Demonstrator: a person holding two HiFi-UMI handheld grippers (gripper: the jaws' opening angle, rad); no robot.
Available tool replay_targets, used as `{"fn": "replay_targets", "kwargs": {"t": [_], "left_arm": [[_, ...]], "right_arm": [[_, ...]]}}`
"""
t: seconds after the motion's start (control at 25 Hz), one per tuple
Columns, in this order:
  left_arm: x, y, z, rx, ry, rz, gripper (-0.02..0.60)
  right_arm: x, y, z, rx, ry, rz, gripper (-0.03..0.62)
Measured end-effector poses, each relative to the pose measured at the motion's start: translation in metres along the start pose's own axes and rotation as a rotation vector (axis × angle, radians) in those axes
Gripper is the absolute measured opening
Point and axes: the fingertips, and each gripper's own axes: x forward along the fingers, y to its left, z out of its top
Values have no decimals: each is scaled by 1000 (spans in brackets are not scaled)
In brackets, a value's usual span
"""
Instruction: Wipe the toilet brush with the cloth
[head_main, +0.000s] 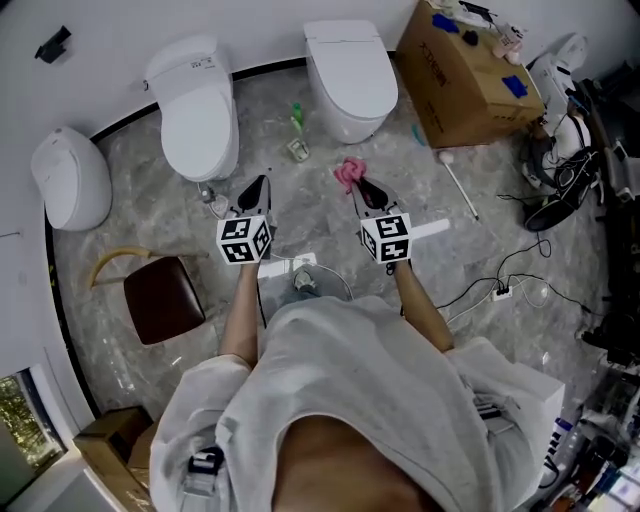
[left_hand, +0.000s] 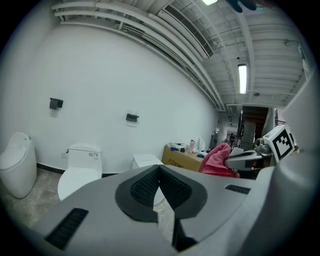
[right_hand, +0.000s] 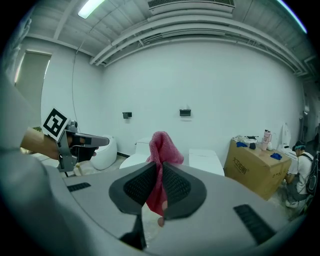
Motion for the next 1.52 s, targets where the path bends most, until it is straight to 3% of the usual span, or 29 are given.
{"fn": "replay_targets", "kwargs": {"t": [0.24,0.48,0.96,1.52], "left_arm": [[35,26,4,4,28,-60,20],[47,27,-4,-1,56,-89,20],[79,62,-17,-40,116,-28,20],[176,85,10,-33,189,25,20]], "right_arm": [[31,-1,8,18,12,-49,59],[35,-9,-9,47,56,-78,58],[98,-19,-9,60,103,-1,59],[198,-77,12,118,136,88,58]]}}
